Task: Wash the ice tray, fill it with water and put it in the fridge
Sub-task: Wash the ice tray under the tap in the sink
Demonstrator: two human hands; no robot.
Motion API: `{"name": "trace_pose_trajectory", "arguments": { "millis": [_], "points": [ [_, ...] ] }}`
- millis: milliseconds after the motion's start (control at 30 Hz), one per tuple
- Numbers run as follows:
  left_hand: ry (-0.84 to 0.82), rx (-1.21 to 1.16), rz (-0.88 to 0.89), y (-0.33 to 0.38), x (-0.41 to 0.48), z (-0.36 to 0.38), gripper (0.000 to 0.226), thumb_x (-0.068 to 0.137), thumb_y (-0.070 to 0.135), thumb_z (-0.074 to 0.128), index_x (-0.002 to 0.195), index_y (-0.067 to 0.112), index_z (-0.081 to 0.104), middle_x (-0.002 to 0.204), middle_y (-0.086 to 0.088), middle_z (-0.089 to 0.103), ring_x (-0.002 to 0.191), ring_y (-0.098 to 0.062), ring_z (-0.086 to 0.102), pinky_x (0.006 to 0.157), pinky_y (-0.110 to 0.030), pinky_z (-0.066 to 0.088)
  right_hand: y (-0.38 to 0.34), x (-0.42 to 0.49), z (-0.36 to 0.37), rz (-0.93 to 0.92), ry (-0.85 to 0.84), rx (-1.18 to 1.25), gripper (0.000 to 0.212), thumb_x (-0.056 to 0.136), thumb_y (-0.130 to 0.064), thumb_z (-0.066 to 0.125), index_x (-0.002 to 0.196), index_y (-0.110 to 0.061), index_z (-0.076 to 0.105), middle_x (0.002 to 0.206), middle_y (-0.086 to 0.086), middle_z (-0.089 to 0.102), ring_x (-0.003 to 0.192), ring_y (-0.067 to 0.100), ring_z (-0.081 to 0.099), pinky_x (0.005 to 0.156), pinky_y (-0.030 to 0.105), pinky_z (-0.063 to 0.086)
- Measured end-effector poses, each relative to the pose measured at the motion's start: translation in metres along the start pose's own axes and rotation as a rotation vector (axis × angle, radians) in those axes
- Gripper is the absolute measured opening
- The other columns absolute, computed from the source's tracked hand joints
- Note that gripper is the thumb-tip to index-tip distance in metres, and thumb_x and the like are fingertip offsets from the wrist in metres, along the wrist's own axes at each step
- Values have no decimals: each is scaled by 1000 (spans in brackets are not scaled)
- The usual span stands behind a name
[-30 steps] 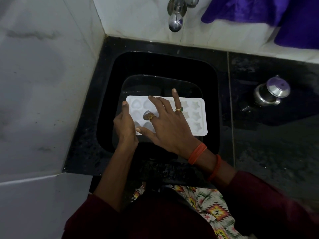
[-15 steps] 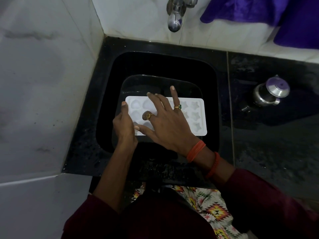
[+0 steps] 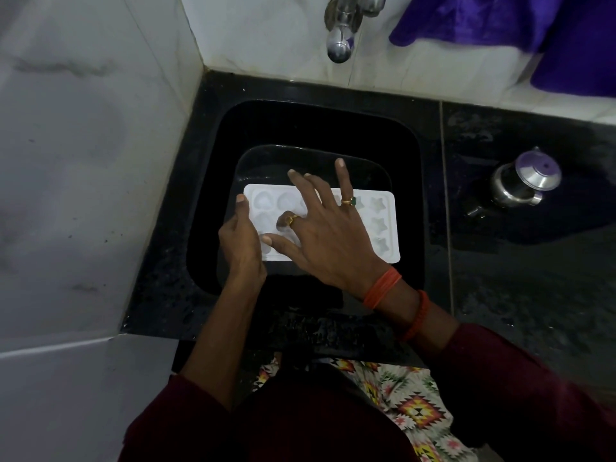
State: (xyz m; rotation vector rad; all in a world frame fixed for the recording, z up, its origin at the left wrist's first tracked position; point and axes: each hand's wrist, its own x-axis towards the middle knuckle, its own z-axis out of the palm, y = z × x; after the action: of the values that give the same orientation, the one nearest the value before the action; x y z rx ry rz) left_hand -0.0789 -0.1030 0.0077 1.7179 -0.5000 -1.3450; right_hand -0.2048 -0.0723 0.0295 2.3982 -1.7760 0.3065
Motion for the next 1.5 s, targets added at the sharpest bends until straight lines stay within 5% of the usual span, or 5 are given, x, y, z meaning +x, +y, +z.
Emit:
{"name": "trace_pose_trajectory", "arguments": {
  "millis": [333, 500, 900, 1233, 1500],
  "points": [
    [13, 6, -20, 0, 0, -1, 35, 101, 51, 51, 85, 24, 68, 89, 0, 75, 85, -21, 74, 84, -40, 61, 7, 3, -3, -42, -14, -33, 66, 100, -71, 29, 99, -28, 79, 159, 15, 40, 144, 32, 41, 125, 58, -2],
    [20, 13, -19, 0, 1, -2, 44, 100, 52, 52, 110, 14, 72, 103, -5, 76, 95, -25, 74, 89, -43, 60, 11, 1, -3, -81, 14, -41, 60, 100, -68, 37, 91, -26, 79, 156, 17, 45, 140, 34, 46, 125, 59, 0],
    [12, 15, -28, -1, -1, -3, 36, 101, 50, 50, 86, 24, 68, 87, 1, 74, 79, -18, 73, 74, -34, 60, 3, -8, 1, -58, -13, 13, 65, 99, -70, 36, 102, -21, 80, 153, 16, 48, 140, 31, 46, 125, 61, 0],
    [31, 34, -44, -4, 3, -4, 45, 98, 56, 52, 108, 17, 72, 103, -4, 75, 95, -27, 73, 89, -46, 60, 1, -7, 1, -46, 30, 27, 63, 100, -67, 39, 99, -19, 80, 149, 15, 53, 139, 29, 47, 125, 59, -2],
    [18, 34, -49, -4, 0, -2, 37, 99, 55, 52, 87, 25, 71, 93, -1, 76, 89, -25, 74, 90, -49, 59, 3, -6, 1, 20, 86, 17, 60, 101, -65, 38, 105, -20, 79, 147, 14, 55, 136, 26, 50, 125, 59, -1]
  ]
}}
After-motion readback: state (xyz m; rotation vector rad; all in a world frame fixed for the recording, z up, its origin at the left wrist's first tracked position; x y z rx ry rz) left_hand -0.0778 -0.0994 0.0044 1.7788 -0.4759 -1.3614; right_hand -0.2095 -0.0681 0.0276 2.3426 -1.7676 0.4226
